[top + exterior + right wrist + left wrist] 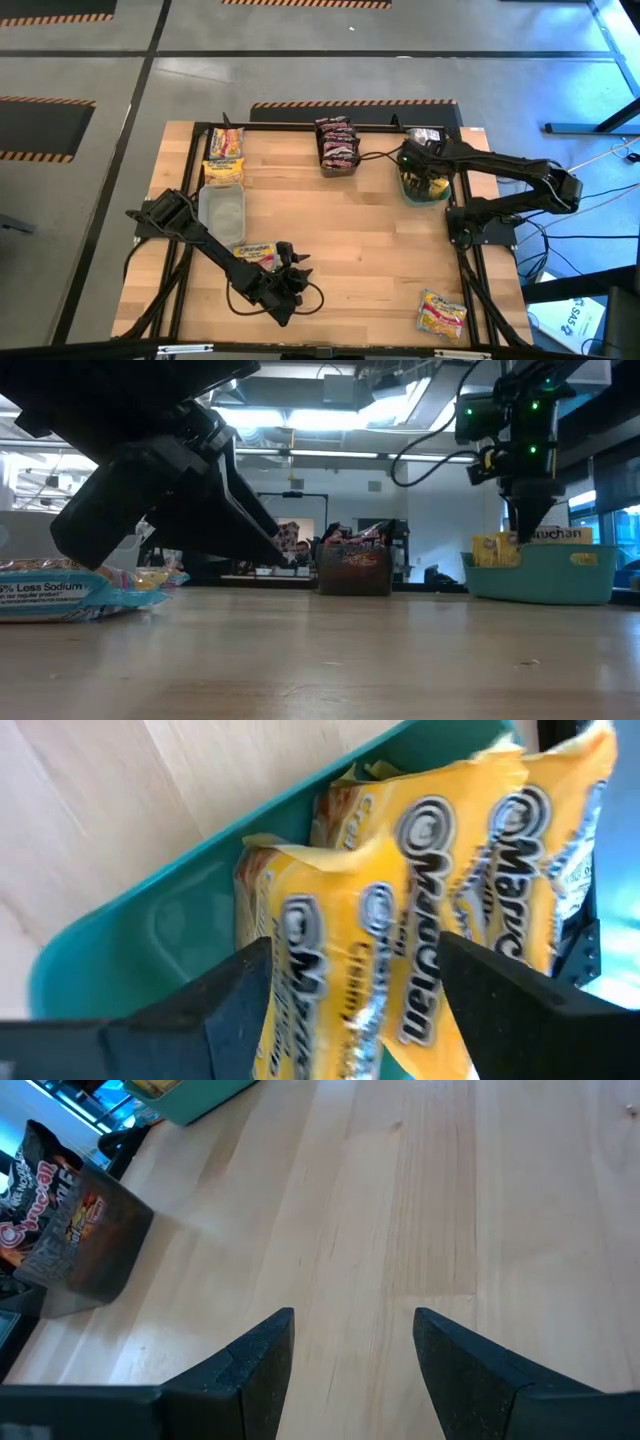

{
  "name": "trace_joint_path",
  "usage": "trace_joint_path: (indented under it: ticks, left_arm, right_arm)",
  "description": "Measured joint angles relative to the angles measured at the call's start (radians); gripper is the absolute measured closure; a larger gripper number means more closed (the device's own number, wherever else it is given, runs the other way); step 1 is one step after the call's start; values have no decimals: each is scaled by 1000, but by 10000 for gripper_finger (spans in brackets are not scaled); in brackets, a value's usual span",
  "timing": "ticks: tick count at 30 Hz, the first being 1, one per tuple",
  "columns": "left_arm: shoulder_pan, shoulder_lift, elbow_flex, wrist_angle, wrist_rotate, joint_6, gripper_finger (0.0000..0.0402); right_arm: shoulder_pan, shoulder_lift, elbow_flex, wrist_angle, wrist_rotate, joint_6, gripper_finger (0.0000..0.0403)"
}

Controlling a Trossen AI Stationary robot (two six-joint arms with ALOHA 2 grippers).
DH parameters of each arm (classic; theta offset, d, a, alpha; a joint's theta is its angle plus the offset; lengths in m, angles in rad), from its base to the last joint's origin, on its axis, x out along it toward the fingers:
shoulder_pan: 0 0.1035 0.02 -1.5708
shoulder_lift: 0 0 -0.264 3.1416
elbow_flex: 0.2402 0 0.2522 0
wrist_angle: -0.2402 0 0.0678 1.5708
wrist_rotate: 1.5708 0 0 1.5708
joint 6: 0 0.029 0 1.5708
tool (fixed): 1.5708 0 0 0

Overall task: Sort Maruchan noodles
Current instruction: Put the yellow noodle pack into the blue bin

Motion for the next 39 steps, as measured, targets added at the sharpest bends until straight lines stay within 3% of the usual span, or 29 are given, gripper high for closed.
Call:
trace_joint_path:
  ticks: [3, 6, 11, 17, 22, 27, 34, 39]
  left_arm:
    - [0, 0, 0, 1, 1, -11, 200]
    - [0, 0, 0, 6, 1, -31, 200]
    - [10, 0, 0, 10, 9, -31, 200]
    - [24, -27, 51, -63, 56, -32, 200]
    - [16, -139, 134, -296, 44, -99, 200]
    - [58, -267, 170, -510, 63, -226, 200]
    - [290, -448, 170, -846, 185, -441, 200]
    - [577, -506, 170, -955, 337, -409, 200]
  right_arm:
    - [0, 0, 57, -57, -30, 54, 142]
    - [20, 0, 125, -96, -140, 146, 149]
    - [187, -20, 158, 46, -270, 245, 159]
    - [441, -20, 85, 410, -203, 305, 164]
    - [630, -16, -46, 756, -106, 331, 165]
    - [749, 18, -159, 1032, -36, 340, 165]
    - [832, 123, -194, 1219, 5, 327, 165]
    - [853, 191, -194, 1283, 73, 259, 165]
